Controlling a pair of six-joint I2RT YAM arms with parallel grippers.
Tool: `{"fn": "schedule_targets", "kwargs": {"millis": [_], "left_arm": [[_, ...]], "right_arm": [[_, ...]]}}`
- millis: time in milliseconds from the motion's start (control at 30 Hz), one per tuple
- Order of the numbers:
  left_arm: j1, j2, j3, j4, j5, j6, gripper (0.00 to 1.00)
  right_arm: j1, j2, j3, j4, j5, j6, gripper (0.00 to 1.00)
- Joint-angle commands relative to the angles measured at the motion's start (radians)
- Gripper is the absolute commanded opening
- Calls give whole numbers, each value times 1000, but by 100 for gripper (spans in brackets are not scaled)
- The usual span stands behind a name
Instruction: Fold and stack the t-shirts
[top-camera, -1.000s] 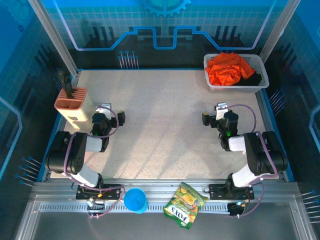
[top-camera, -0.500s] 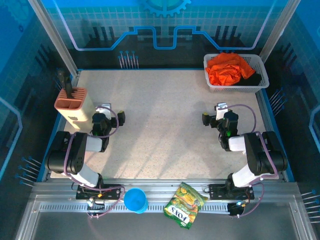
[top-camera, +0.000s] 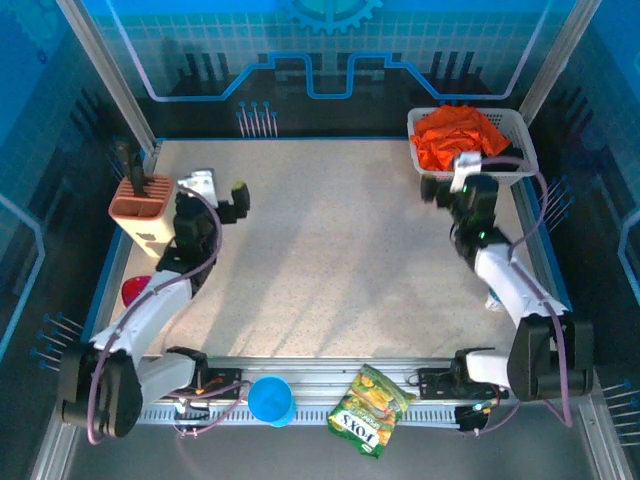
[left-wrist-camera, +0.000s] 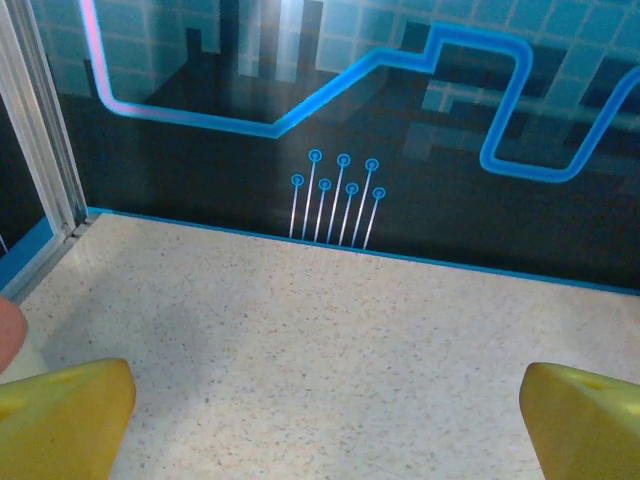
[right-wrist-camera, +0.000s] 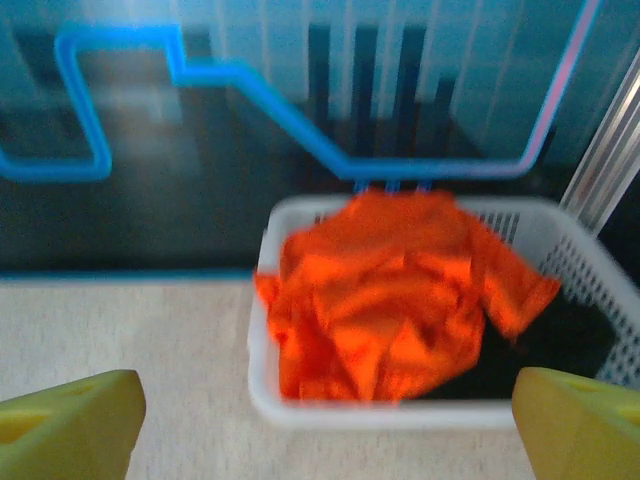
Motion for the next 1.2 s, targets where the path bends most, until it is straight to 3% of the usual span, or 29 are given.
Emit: {"fn": "schedule_targets", "kwargs": {"millis": [0,167,433,800,900,1033,1067,1167], "left_arm": [[-12,5,80,-350,19,-98,99],[-25,-33,107,-443,69,-123,99],[-50,-113,99,-534,152,-186,99],[-82,-126,97,-617,147,-177,99],[-85,-140,104,-625,147,-185,99],[-88,-155,117,-645,131,-216,99],[-90,-155,123,-655,128,-224,99],[-90,-154,143,-679,134,-238,99]], "right_arm": [[-28,207,238,-402,-16,12,93],[-69,478,546,-529,-67,48,89],[-88,776,900,-674,-168,82,89],[-87,929,1022,-709,-179,173,72],[-87,969,1051,-716,-177,182,54],[-87,967,1094,-737,-201,201,4],[-87,952,1094,-735,-210,203,0],[-83,858,1072,-709,-241,202,0]]}}
